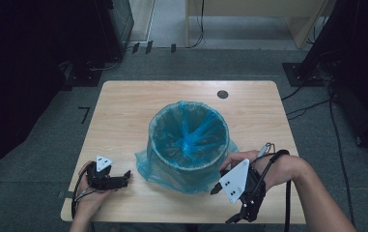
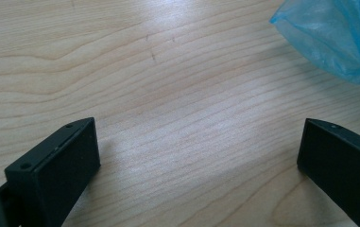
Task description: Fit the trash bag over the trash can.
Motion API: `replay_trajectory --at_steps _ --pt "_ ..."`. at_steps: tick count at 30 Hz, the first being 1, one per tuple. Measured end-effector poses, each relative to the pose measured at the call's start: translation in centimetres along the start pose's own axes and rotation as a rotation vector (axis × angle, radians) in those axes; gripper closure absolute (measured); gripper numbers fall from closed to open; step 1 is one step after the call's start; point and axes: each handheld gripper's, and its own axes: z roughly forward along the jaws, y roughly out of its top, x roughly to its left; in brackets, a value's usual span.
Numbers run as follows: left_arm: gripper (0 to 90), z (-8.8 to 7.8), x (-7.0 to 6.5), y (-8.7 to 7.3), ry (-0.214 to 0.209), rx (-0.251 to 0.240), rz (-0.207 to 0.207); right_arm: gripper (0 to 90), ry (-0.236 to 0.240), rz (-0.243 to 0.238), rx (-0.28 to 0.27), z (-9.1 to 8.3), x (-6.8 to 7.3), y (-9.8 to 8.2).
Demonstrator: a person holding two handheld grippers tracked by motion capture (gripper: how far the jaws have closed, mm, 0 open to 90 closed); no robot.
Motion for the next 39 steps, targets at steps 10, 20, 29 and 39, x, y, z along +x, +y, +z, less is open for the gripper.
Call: replay_trajectory --at_steps 10,20,29,39 --pt "0.0 0.0 0.0 0.0 0.000 0.000 0.000 1.4 -0.091 0.156 -0.046 0.4 1.1 -2.5" --pt "0.0 0.0 0.0 0.0 0.004 0.000 -0.003 0.0 -0.221 0.352 -0.122 0.0 1.2 -5.8" --pt "0.0 0.0 0.0 0.0 0.005 0.000 -0.003 0.0 -0.399 0.510 -0.189 -0.3 1.0 -8.9" --pt "0.0 0.0 0.0 0.0 0.006 0.000 -0.003 0.0 -0.596 0.677 -0.210 0.0 0.3 -12.0"
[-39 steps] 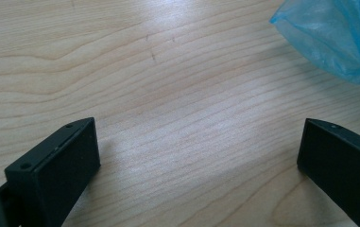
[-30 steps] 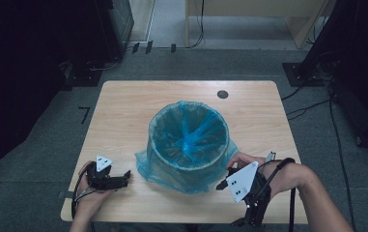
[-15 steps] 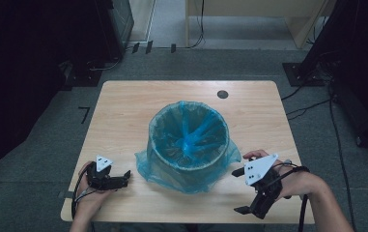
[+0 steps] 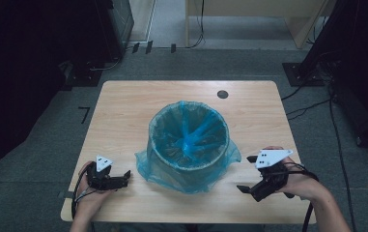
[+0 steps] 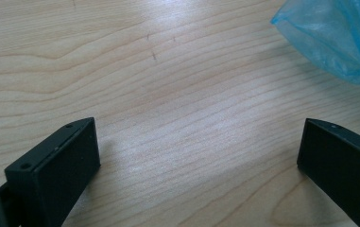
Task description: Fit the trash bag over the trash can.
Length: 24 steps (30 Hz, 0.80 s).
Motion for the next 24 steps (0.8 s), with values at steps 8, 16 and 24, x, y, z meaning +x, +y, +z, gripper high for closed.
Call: replay_trajectory --at_steps 8,16,24 --pt "0.0 0.0 0.0 0.0 0.000 0.000 -0.001 0.0 -0.161 0.105 -0.012 0.7 -1.6 -1.6" --pt "0.0 0.0 0.0 0.0 0.000 0.000 -0.001 0.0 -0.365 0.272 -0.039 1.2 -3.6 -3.1" --pt "0.0 0.0 0.0 0.0 0.000 0.000 0.000 0.0 -0.508 0.443 -0.071 0.9 -5.3 -4.4"
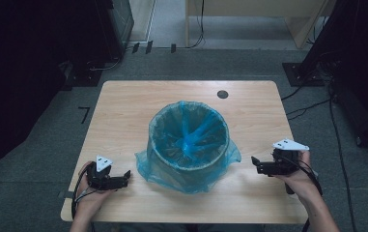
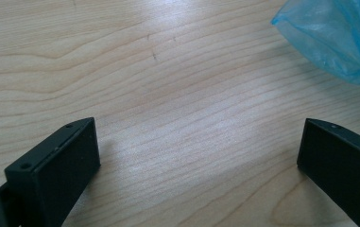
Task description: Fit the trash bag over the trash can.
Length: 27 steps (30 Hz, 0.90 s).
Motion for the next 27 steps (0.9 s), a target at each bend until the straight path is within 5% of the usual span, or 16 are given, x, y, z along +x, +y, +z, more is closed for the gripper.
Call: replay_trajectory --at_steps 11,27 --pt "0.0 0.0 0.0 0.0 0.000 0.000 0.000 0.0 -0.136 0.157 0.004 0.4 -2.7 -1.4" --pt "0.0 0.0 0.0 0.0 0.000 0.000 0.000 4.6 -0.231 0.147 0.059 0.6 -4.0 -5.1"
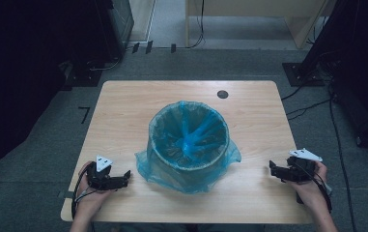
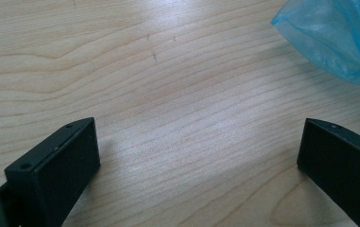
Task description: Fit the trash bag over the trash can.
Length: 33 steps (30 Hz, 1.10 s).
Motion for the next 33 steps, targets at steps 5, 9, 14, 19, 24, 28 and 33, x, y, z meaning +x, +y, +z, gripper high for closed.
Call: replay_trajectory --at_steps 5,9,14,19,24,28,33 --pt "0.0 0.0 0.0 0.0 0.000 0.000 0.000 4.3 -0.034 -0.003 0.010 0.1 -0.3 -1.2" --pt "0.0 0.0 0.0 0.0 0.000 0.000 0.000 4.2 -0.028 0.023 -0.010 -0.2 -0.6 -1.9" --pt "0.0 0.0 0.0 0.0 0.000 -0.001 0.000 4.4 -0.015 0.068 -0.024 -0.6 -0.9 -2.8" --pt "0.0 0.0 0.0 0.0 0.000 0.000 0.000 4.1 -0.007 0.063 -0.022 -1.0 -0.7 -3.2" --pt "0.0 0.0 0.0 0.0 -0.001 0.000 0.000 3.3 -0.003 0.059 -0.020 -1.0 -0.7 -3.2" --pt "0.0 0.1 0.0 0.1 0.001 0.000 -0.003 3.3 -0.004 0.060 -0.020 -1.0 -0.7 -3.2" --pt "0.0 0.4 0.0 0.4 0.002 0.001 0.000 3.3 -0.003 0.060 -0.020 -1.0 -0.7 -3.2"
